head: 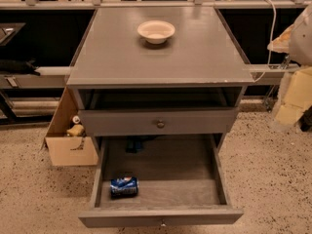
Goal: Pick pepsi can from middle drawer and place on counter
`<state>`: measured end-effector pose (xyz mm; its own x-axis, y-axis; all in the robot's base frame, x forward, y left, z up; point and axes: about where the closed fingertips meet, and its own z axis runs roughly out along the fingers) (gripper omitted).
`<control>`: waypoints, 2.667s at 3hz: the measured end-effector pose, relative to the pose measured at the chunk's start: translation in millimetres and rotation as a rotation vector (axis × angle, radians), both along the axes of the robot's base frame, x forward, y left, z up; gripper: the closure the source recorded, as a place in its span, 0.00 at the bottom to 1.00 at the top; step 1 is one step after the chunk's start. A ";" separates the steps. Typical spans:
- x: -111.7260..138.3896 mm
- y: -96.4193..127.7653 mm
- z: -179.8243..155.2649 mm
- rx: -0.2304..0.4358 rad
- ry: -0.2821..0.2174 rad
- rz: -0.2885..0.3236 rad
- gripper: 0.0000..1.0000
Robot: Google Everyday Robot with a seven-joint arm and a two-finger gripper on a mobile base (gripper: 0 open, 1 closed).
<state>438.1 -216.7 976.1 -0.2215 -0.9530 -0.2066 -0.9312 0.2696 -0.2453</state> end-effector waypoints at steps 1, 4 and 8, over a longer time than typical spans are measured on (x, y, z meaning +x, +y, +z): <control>0.0 0.0 0.0 0.000 0.000 0.000 0.00; 2.4 135.3 -157.2 0.197 0.086 0.173 0.00; 13.9 216.1 -425.0 0.311 0.208 0.283 0.00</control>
Offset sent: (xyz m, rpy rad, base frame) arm -0.0005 0.0561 -0.0905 0.0514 0.0677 0.1508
